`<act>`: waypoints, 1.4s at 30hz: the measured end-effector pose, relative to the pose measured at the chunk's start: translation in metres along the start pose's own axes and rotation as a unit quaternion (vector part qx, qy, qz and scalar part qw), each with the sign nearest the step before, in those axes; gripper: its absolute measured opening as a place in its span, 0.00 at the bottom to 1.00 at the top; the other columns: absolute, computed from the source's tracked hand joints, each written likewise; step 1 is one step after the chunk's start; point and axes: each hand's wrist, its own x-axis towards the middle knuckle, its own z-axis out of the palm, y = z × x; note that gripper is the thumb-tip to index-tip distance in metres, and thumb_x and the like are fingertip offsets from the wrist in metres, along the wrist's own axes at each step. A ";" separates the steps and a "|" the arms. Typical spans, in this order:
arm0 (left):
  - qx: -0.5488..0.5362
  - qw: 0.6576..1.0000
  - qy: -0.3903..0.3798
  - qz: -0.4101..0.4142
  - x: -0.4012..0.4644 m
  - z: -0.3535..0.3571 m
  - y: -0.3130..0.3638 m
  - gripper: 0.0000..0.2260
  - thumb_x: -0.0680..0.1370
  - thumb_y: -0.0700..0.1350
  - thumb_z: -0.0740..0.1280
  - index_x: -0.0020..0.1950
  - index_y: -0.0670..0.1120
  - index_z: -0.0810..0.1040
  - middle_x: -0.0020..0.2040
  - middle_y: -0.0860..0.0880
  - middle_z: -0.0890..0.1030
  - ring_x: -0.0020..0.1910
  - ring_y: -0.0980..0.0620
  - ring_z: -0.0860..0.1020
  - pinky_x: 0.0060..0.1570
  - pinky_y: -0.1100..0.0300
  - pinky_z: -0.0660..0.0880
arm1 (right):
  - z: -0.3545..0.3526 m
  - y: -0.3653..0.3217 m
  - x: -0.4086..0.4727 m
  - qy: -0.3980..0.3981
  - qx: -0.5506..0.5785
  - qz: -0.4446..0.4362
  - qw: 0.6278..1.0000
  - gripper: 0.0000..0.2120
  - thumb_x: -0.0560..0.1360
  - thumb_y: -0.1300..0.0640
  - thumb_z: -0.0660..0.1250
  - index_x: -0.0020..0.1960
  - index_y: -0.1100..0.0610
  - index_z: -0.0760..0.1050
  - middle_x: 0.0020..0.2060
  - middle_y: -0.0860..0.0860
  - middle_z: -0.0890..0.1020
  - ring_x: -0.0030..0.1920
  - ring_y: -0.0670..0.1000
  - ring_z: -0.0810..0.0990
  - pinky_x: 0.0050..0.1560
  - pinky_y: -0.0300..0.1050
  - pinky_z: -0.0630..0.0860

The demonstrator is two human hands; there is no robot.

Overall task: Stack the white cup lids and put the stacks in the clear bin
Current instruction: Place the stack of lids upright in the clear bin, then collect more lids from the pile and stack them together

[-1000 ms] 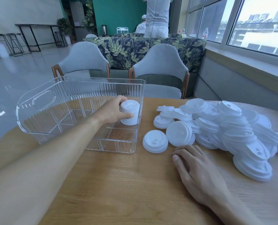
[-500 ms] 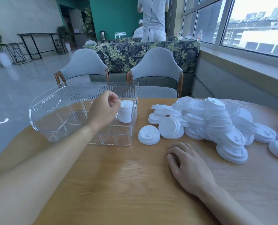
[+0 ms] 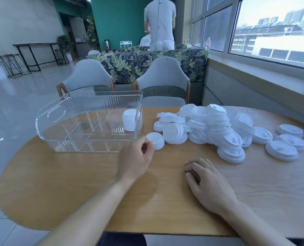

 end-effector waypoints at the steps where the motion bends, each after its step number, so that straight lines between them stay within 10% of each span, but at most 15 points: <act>1: 0.000 1.000 -0.010 0.000 -0.007 0.005 0.003 0.14 0.81 0.52 0.67 0.37 0.49 0.74 0.29 0.53 0.75 0.32 0.52 0.75 0.33 0.51 0.72 | -0.002 0.002 -0.003 0.000 0.000 0.000 1.000 0.03 0.78 0.53 0.66 0.49 0.48 0.78 0.51 0.37 0.77 0.55 0.41 0.73 0.54 0.37 0.72; 14: 0.080 0.984 -0.127 0.099 -0.043 0.032 0.019 0.03 0.80 0.51 0.65 0.49 0.54 0.76 0.45 0.59 0.76 0.49 0.58 0.74 0.50 0.59 0.72 | -0.031 0.030 -0.026 0.009 -0.026 0.019 0.999 0.04 0.78 0.52 0.66 0.51 0.46 0.79 0.53 0.35 0.76 0.57 0.40 0.73 0.55 0.34 0.70; 25: 0.143 0.980 -0.112 0.082 -0.010 0.044 0.008 0.21 0.80 0.49 0.65 0.73 0.47 0.71 0.74 0.52 0.70 0.74 0.51 0.66 0.72 0.56 0.64 | -0.058 0.073 -0.020 0.084 -0.093 0.066 0.990 0.08 0.75 0.57 0.71 0.53 0.50 0.80 0.51 0.42 0.79 0.58 0.48 0.75 0.47 0.51 0.78; 42: 0.130 0.983 -0.126 -0.043 0.038 0.073 -0.017 0.31 0.81 0.55 0.63 0.80 0.45 0.59 0.80 0.47 0.60 0.79 0.48 0.59 0.75 0.51 0.63 | -0.059 0.109 0.028 0.170 -0.057 0.150 0.972 0.23 0.77 0.45 0.67 0.69 0.52 0.71 0.66 0.49 0.69 0.66 0.51 0.66 0.55 0.47 0.68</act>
